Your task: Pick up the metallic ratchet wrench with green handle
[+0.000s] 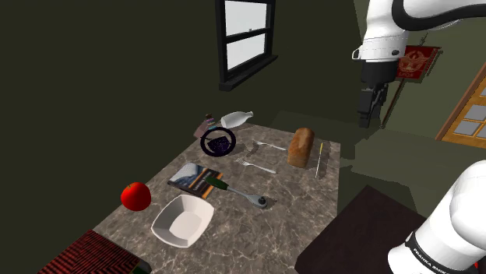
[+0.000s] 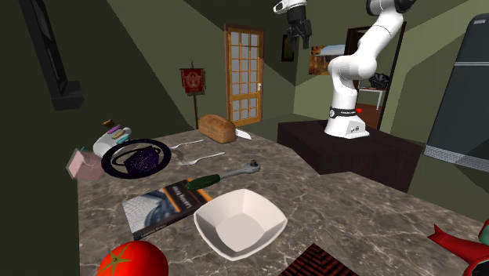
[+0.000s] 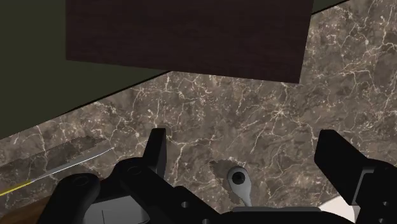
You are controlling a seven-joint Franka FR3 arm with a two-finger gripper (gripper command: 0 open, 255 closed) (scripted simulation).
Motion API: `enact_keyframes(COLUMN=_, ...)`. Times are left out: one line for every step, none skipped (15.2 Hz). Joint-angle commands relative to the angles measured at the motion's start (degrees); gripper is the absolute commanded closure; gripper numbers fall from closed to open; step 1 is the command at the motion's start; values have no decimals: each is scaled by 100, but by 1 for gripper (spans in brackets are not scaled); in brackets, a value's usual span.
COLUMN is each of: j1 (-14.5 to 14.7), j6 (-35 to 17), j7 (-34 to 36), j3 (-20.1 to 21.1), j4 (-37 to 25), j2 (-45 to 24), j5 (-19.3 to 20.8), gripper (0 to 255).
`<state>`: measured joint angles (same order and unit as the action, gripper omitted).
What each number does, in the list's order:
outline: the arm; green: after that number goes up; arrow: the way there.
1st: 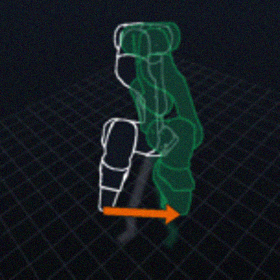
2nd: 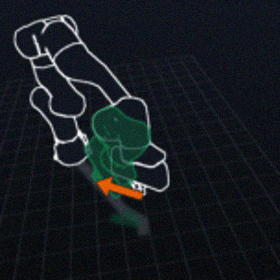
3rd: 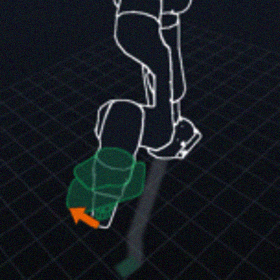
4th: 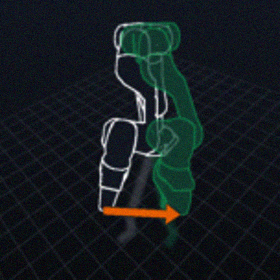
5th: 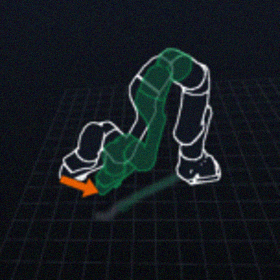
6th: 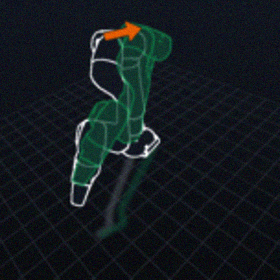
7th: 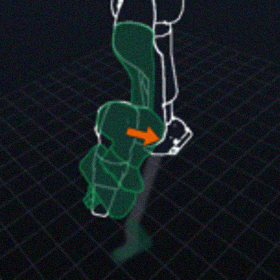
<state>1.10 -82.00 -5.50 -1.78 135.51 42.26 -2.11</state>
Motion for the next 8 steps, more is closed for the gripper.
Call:
enact_keyframes(j1=0, j6=0, j7=0, j3=0, j4=0, j2=0, j5=0, gripper=0)
enact_keyframes(j1=27, j6=-221, j7=-15, j3=23, j4=104, j2=-84, j5=-18, gripper=0)
enact_keyframes(j1=54, j6=-443, j7=-31, j3=47, j4=200, j2=-176, j5=-37, gripper=0)
enact_keyframes(j1=81, j6=-666, j7=-46, j3=71, j4=289, j2=-278, j5=-55, gripper=0)
enact_keyframes(j1=109, j6=-890, j7=-62, j3=95, j4=369, j2=-387, j5=-74, gripper=0)
enact_keyframes(j1=137, j6=-1113, j7=-78, j3=119, j4=441, j2=-506, j5=-92, gripper=0)
enact_keyframes(j1=165, j6=-1337, j7=-94, j3=144, j4=505, j2=-632, j5=-111, gripper=0)
enact_keyframes(j1=193, j6=-1561, j7=-111, j3=169, j4=560, j2=-767, j5=-129, gripper=0)
